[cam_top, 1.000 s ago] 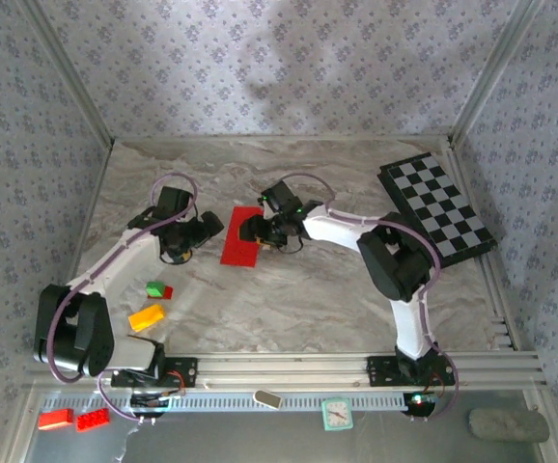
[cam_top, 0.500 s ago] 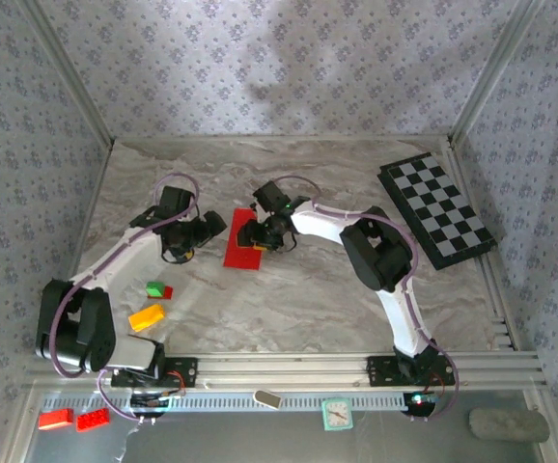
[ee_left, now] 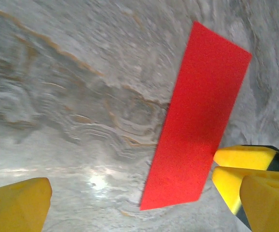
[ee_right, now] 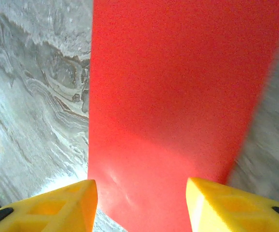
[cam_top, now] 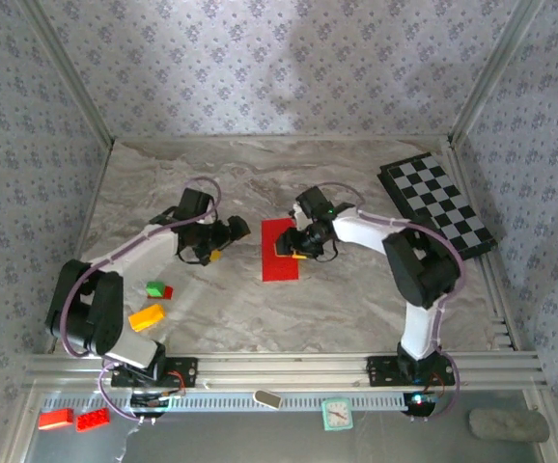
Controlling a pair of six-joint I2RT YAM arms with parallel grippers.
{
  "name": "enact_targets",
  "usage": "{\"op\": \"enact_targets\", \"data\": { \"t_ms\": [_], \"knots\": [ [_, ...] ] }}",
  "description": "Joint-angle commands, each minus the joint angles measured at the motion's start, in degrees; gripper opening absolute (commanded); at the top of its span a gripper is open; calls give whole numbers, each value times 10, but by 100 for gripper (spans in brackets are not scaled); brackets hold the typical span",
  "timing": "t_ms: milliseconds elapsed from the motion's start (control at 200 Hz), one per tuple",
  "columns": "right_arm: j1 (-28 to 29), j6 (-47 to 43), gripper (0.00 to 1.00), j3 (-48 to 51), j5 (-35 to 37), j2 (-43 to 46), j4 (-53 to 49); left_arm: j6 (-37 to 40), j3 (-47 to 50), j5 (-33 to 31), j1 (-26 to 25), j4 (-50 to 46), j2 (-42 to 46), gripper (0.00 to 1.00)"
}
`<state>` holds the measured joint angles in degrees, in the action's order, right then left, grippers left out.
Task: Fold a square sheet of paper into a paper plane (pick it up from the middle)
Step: Move the paper to the center of the table, then third fold the triangle at the center of the table.
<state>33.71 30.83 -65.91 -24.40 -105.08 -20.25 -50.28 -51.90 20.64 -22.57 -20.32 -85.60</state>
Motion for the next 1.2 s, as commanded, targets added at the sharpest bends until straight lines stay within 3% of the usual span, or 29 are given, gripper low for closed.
{"op": "enact_targets", "data": {
  "t_ms": [0, 95, 295, 745, 1194],
  "knots": [
    [0, 76, 53, 37, 70, 51, 51, -29, 11, 52, -22, 56, -19, 99],
    [-1, 97, 53, 53, 84, 49, 71, -43, 12, 65, -44, 73, -40, 97],
    [0, 93, 50, 26, 13, -4, 80, -47, 0, 75, -80, 80, -82, 87],
    [-4, 92, 44, 25, 34, -50, 50, -54, 6, 78, -99, 75, -106, 55],
    [-5, 86, 42, 26, 39, -61, 37, -34, -6, 84, -109, 53, -125, 48]
  ]
}}
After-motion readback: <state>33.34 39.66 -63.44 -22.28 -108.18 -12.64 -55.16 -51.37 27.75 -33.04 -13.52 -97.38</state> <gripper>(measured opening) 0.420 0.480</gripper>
